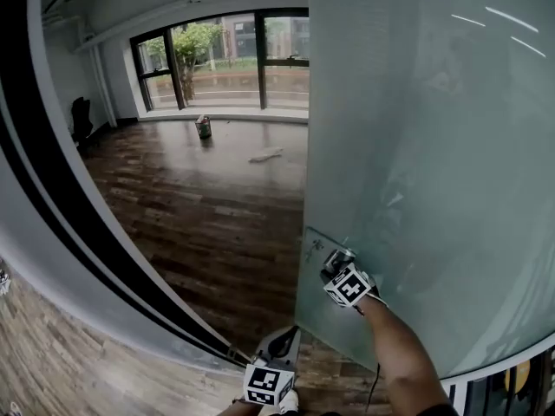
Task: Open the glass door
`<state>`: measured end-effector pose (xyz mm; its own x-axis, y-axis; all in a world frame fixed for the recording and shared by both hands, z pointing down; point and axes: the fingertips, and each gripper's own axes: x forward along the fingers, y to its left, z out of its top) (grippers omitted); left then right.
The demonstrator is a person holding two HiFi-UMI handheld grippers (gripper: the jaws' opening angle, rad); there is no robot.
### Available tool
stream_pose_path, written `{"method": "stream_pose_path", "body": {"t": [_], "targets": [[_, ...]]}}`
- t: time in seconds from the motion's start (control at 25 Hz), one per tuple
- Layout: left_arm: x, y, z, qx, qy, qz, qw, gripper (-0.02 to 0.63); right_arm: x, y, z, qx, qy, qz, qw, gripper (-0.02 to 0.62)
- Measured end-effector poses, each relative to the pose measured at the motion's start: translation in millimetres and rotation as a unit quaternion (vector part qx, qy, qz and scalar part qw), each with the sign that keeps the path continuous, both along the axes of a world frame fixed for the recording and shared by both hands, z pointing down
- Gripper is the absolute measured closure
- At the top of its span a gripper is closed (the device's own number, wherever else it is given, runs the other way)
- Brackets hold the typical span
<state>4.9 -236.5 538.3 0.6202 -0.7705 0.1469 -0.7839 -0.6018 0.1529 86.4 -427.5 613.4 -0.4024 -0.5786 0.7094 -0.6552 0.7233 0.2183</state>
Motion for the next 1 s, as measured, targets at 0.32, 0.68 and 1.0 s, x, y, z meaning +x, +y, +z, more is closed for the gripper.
{"method": "stream_pose_path", "body": {"t": [0.32, 0.68, 1.0], "targets": [[55, -36, 4, 0.011, -0.01, 0.007, 0.9999, 0.603, 84, -71, -12, 0.013, 0.016, 0.05, 0.999, 0.581], [84, -74, 6, -0.011, -0.01, 0.008, 0.9999, 0.603, 160, -136, -11, 0.003, 0.038, 0.085, 0.996, 0.581], [113, -106, 22, -0.027, -0.015, -0.011, 0.9995, 0.603, 232, -184, -12, -0.03, 0.044, 0.121, 0.991, 0.487]]}}
